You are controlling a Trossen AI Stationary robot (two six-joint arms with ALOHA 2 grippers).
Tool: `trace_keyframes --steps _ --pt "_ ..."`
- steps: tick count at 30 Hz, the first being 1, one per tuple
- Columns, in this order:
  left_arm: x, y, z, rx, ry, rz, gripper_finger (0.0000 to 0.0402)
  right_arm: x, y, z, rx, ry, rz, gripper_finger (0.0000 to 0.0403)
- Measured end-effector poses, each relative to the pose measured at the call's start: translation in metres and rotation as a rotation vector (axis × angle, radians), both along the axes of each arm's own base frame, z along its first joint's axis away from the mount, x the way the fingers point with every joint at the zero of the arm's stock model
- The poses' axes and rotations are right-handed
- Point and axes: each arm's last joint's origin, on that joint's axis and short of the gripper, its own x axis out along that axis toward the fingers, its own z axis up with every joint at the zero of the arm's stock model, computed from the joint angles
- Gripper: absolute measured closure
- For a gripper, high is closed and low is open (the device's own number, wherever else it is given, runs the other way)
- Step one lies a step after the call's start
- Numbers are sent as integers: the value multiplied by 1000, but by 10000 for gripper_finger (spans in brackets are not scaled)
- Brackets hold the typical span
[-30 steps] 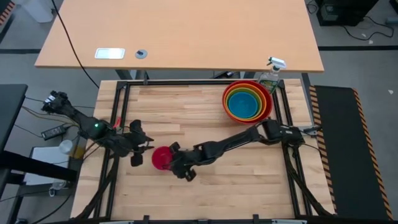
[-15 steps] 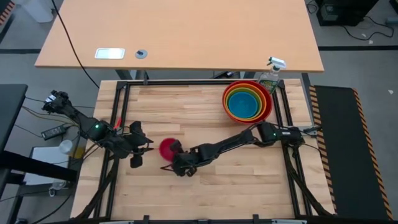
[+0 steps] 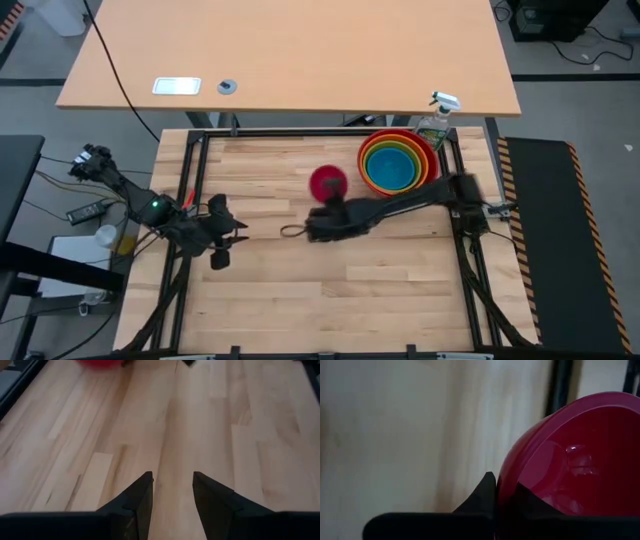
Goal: Nest bowls inside each other
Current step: Stack the red bowl into the blue bowl
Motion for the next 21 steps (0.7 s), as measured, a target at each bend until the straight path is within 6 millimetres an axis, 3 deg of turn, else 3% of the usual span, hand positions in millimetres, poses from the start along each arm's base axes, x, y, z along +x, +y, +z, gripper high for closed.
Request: trace_keyframes --steps 6,11,16,21 --pt "-2 -4 0 -6 -11 -12 260 -70 -42 21 45 -122 -246 370" --pt "-2 -4 1 3 -23 2 260 -122 -66 22 120 -196 -411 371" --pt "-1 -4 3 8 -57 18 260 -150 -85 8 263 -206 -482 371" --pt "0 -4 3 26 -60 18 260 -161 -103 -11 325 -194 -528 363"
